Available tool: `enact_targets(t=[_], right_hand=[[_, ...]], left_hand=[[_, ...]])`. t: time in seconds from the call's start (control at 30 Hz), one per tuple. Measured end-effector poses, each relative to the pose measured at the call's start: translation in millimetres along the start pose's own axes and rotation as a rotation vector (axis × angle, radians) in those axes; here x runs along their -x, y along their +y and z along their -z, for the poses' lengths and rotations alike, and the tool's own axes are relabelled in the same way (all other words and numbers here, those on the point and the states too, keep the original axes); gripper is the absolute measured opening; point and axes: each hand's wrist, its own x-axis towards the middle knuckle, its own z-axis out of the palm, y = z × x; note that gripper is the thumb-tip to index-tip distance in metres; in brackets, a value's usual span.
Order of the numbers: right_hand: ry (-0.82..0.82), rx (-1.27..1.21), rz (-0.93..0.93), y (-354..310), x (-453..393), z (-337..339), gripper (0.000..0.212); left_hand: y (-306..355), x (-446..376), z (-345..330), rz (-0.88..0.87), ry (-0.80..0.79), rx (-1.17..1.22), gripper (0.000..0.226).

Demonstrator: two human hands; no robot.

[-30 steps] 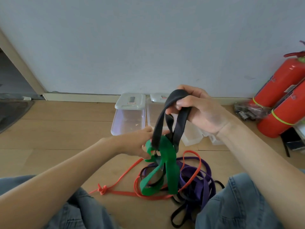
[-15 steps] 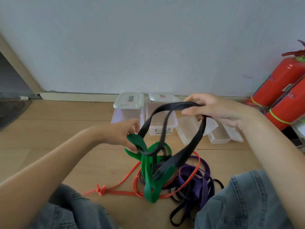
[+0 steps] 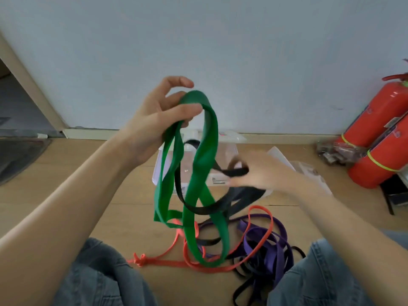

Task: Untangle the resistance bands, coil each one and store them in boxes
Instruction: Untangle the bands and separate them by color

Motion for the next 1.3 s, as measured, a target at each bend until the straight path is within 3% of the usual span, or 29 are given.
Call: enact_targets(t=[0.07, 0.13, 0.23, 0.3, 0.4, 0.5, 0.6, 0.67, 0.73, 0.77, 0.83, 0.9, 1.0, 1.07, 1.17, 1.23, 1.3], right_hand=[[-0.113, 0.157, -0.088, 8.2, -5.6, -20.2, 0.031], [-0.163, 0.087, -0.134, 10.0, -7.5, -30.2, 0.028], [-0.235, -0.164, -0.066, 4.0, -11.1, -35.9, 0.078], [-0.273, -0.356, 0.042, -5.6, -12.4, -36.6, 0.091], [-0.446, -0.438, 0.146, -6.0, -12.7, -36.0, 0.074], [-0.502, -0.482, 0.104, -0.5, -9.1, -42.6, 0.065], [-0.29, -0.454, 0.019, -4.3, -10.9, -50.5, 0.036], [0.014, -0.338, -0.076, 1.8, -17.3, -35.3, 0.027], [0.307, -0.532, -0.177, 10.2, -16.8, -7.2, 0.017], [0.384, -0.641, -0.168, 12.3, -14.8, 5.0, 0.015], [0.3, -0.688, -0.087, 9.0, -10.5, 15.7, 0.013], [0.113, -0.526, -0.06, 0.2, -7.5, 7.9, 0.017], [0.156, -0.215, -0.096, -2.6, -12.0, -6.4, 0.022], [0.19, -0.117, -0.057, -3.8, -15.9, -9.7, 0.037], [0.063, -0.306, 0.102, -20.0, -20.0, -18.4, 0.053], [-0.12, -0.429, 0.171, -40.6, -23.5, -31.5, 0.051], [-0.178, -0.515, 0.193, -53.0, -32.5, -50.9, 0.043]], left_hand=[[-0.9, 3.1, 2.0, 0.01, -0.005, 0.01, 0.031], [0.1, 4.9, 5.2, 0.013, -0.024, 0.02, 0.031], [-3.6, 7.1, 0.5, 0.037, -0.064, -0.063, 0.026], [-7.1, 7.2, -4.4, 0.047, -0.09, -0.075, 0.023], [-5.7, 6.2, -0.5, 0.04, -0.049, -0.063, 0.021], [-5.3, 4.5, 10.4, 0.007, 0.071, 0.013, 0.02], [-9.4, 1.9, 16.7, -0.013, 0.123, 0.038, 0.019], [-14.3, 0.8, 20.3, 0.027, 0.173, -0.076, 0.021], [-21.1, 0.5, 22.5, 0.106, 0.213, -0.231, 0.022], [-25.3, 0.7, 22.0, 0.153, 0.22, -0.295, 0.021], [-34.4, 1.7, 17.4, 0.234, 0.224, -0.341, 0.022], [-36.2, 0.7, 11.5, 0.247, 0.252, -0.201, 0.021], [-22.2, -4.0, 9.6, 0.131, 0.296, 0.115, 0.018], [-10.7, -6.4, 7.3, 0.059, 0.266, 0.225, 0.018], [3.3, -7.3, -5.5, 0.033, 0.183, 0.332, 0.017], [10.9, -7.9, -11.8, 0.036, 0.168, 0.472, 0.014], [18.3, -7.7, -13.6, 0.022, 0.152, 0.612, 0.008]])
